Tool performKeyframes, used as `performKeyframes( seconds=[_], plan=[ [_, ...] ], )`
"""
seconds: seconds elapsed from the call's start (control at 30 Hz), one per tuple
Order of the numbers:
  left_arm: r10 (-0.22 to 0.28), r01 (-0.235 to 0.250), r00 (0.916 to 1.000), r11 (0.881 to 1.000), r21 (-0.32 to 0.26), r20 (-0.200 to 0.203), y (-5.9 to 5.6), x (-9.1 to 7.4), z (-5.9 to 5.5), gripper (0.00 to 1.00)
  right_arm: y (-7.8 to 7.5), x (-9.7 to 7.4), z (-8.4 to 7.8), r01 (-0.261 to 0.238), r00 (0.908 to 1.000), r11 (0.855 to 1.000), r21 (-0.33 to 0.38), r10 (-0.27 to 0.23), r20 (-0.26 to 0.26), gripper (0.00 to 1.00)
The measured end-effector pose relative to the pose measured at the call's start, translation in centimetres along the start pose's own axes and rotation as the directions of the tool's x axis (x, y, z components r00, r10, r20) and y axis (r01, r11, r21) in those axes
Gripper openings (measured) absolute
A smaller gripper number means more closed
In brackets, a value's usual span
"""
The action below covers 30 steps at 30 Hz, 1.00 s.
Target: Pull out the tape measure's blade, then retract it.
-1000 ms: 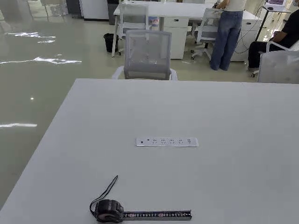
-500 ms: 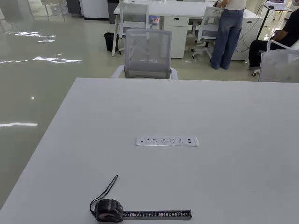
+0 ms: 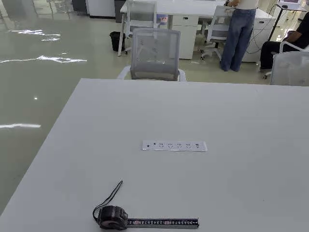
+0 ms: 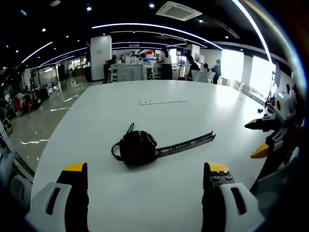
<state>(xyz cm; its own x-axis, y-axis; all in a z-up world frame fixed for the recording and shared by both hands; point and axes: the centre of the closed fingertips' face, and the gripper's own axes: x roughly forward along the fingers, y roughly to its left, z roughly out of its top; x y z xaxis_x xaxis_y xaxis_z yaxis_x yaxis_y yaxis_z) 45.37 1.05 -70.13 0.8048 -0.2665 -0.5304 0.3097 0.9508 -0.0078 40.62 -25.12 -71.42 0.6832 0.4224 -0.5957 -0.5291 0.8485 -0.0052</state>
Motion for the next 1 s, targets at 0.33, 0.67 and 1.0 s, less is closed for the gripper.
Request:
performKeyframes(
  seconds=[0.33,0.67,1.0],
  plan=[
    [0.051,-0.051,0.9985,0.999,0.006,0.021,0.8,1.2,0.5,0.97,-0.7,0.5,-0.4,-0.035,0.9994,0.999,-0.017,0.035,0.002,0.80],
    [0.043,-0.043,0.9990,0.999,-0.009,-0.009,0.4,3.0,0.4,0.95,-2.3,0.5,-0.7,-0.095,0.9954,0.994,-0.049,0.095,0.007,0.72],
    [0.053,-0.053,0.9984,0.999,-0.011,-0.022,0.5,4.6,0.2,0.93,-3.4,0.7,-0.5,-0.204,0.9787,0.977,-0.065,0.205,0.010,0.65]
  ],
)
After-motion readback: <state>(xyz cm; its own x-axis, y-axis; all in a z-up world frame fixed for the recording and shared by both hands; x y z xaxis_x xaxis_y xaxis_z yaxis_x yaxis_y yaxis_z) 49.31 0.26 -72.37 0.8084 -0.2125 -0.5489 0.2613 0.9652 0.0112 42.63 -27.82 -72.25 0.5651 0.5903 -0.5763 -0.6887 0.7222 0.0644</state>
